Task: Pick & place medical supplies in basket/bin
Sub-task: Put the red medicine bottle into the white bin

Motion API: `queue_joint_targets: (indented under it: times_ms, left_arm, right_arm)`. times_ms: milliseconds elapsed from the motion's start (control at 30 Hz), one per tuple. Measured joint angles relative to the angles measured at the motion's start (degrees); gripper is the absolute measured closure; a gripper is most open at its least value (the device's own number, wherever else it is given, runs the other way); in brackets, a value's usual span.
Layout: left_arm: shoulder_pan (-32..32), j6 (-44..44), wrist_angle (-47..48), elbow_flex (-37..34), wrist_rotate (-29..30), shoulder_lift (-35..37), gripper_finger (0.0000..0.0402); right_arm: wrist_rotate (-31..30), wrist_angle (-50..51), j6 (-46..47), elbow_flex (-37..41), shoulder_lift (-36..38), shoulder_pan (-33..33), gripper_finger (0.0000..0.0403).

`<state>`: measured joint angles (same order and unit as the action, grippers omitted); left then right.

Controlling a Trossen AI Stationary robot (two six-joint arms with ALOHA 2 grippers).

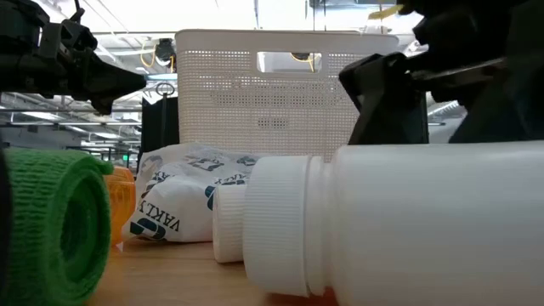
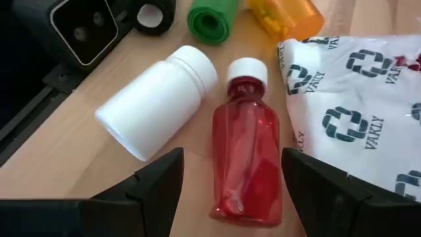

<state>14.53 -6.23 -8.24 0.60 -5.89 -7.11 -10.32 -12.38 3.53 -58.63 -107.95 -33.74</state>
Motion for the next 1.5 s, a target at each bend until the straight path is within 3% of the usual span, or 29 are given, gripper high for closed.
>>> queue_joint_targets:
  times_ms: [367, 800, 1200, 1500]
  left_arm:
    - [0.01, 0.01, 0.0, 0.02, 0.0, 0.0, 0.0334]
    - [0.0, 0.01, 0.72, 0.02, 0.46, 0.0, 0.0334]
    - [0.01, -0.25, 0.8, 0.02, 0.46, 0.0, 0.0334]
    - [0.01, -0.25, 1.15, 0.02, 0.46, 0.02, 0.0334]
  right_arm:
    - [7.58, 0.46, 2.9, 0.0, -1.2, 2.71, 0.0156]
    - [12.0, 1.95, 5.62, 0.0, -1.41, 4.1, 0.0161]
    - [11.99, 1.48, 3.75, 0.02, -1.36, 4.87, 0.0252]
    - [11.96, 0.17, 1.67, 0.07, -0.36, 5.72, 0.0232]
